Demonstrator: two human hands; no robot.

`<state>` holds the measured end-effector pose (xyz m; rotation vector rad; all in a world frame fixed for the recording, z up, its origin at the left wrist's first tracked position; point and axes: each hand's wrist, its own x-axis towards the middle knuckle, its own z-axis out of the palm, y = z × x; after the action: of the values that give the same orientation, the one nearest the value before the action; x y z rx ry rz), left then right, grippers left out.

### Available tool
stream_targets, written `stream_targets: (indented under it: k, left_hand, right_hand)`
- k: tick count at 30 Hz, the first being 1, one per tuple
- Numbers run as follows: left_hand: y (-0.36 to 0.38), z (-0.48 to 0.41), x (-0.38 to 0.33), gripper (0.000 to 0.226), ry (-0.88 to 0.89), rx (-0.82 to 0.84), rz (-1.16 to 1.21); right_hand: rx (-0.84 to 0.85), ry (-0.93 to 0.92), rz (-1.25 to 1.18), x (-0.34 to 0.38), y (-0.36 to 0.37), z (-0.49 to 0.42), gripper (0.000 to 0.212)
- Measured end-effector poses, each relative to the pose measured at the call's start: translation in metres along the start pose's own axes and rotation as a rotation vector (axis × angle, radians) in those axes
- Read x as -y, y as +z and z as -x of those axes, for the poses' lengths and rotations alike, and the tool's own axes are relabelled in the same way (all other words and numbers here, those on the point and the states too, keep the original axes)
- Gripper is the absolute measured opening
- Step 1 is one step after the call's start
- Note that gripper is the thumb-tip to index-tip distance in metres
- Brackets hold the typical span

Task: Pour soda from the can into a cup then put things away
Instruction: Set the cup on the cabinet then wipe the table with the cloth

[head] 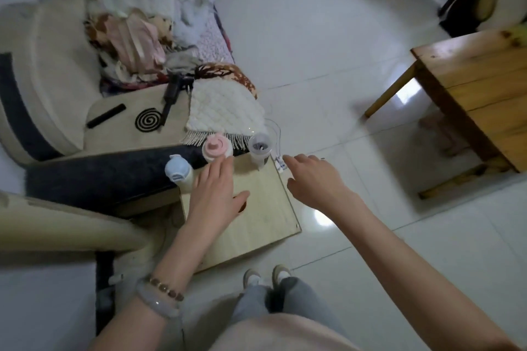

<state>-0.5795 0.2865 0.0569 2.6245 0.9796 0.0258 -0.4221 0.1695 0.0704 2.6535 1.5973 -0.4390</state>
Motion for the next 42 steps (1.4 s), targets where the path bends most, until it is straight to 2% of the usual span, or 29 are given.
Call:
stream_targets:
  k: [6, 12, 17, 24, 32, 42]
  left_hand:
    - [-0.026, -0.006, -0.070, 0.078, 0.242, -0.047, -0.064]
    - [-0.012, -0.005, -0.163, 0.077, 0.498, -0.045, -0.073]
    - [0.012, 0.012, -0.248, 0.077, 0.644, -0.024, -0.052]
    - [0.067, 0.055, -0.382, 0.076, 0.776, -0.027, -0.044]
    - [0.126, 0.098, -0.528, 0.079, 0.908, -0.034, -0.024]
    - [0.166, 0.097, -0.655, 0.082, 1.064, -0.062, -0.069]
  right_hand:
    - [-0.235, 0.172, -0.025, -0.036, -0.041, 0.065, 0.060]
    - [-0.300, 0.375, -0.056, -0.092, -0.046, 0.133, 0.064]
    - [-0.329, 0.510, -0.069, -0.153, -0.043, 0.204, 0.063]
    - [-0.427, 0.578, -0.116, -0.252, -0.038, 0.318, 0.061]
    - [-0.536, 0.705, -0.057, -0.366, -0.020, 0.419, 0.059]
    - [-0.593, 0.814, -0.061, -0.468, -0.008, 0.470, 0.059]
